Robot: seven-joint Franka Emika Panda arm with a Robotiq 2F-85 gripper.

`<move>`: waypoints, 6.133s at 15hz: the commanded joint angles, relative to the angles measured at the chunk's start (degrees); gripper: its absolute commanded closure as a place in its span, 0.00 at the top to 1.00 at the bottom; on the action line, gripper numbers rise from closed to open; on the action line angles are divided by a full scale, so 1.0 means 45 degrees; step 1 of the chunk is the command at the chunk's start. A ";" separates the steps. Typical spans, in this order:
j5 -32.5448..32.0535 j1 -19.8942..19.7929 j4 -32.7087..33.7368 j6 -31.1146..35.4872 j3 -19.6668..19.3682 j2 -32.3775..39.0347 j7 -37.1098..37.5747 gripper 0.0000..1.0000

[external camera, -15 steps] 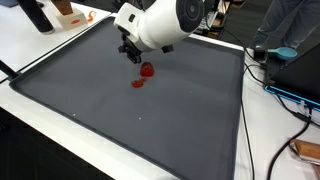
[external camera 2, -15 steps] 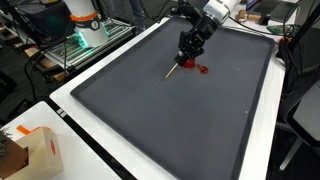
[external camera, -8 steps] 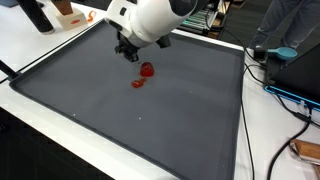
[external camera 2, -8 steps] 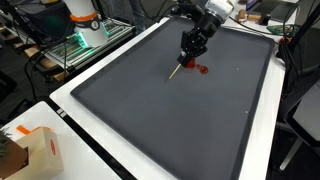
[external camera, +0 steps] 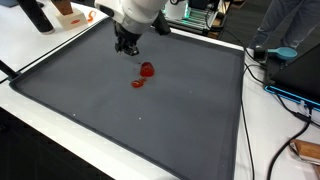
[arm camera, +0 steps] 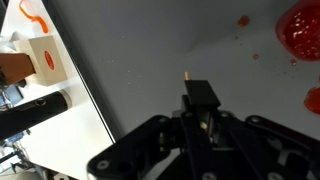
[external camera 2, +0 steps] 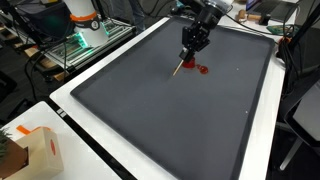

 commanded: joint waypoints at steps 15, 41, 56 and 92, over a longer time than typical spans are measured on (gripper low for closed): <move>0.3859 -0.1016 -0.3540 0.3313 0.0082 -0.3522 -0.4756 0.03; 0.5316 -0.1201 -0.4323 0.3966 0.0076 -0.4505 -0.7047 0.13; 0.6483 -0.1540 -0.4274 0.4724 0.0247 -0.4002 -0.9526 0.03; 0.7768 -0.1979 -0.3817 0.5588 0.0335 -0.2241 -1.3548 0.03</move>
